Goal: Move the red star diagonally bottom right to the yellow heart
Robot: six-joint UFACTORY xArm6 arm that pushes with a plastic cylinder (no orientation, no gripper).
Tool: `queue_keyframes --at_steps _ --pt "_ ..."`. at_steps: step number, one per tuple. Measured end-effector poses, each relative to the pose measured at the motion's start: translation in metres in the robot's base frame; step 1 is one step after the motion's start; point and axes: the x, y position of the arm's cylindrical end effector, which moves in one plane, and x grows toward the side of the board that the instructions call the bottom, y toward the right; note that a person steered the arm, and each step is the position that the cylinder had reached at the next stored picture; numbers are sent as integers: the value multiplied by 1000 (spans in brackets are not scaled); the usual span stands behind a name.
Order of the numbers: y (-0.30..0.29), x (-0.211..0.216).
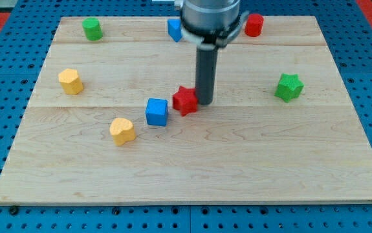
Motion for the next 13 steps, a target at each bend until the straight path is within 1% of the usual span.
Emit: queue_keyframes --at_steps 1,2,3,4,5,6,7,8,9,10,11,12,13 --pt "-8 42" --pt "25 16" --pt "52 -43" --pt "-18 -50" --pt "-45 7" --pt "-13 36" --pt "8 55" --pt "-48 73" --pt "-38 47" --pt "-84 33" --pt "-93 74" --pt "-93 94" --pt "-96 85"
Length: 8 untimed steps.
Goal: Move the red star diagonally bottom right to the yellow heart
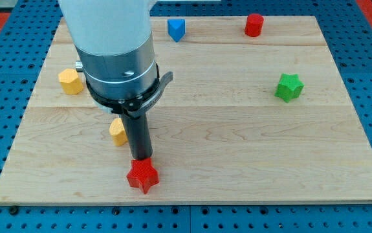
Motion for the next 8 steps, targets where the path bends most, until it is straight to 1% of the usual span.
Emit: queue_keyframes --at_steps 2,3,6,8 --pt "-97 -1" --pt "-119 -1" --pt "-133 -8" --pt "-142 -29"
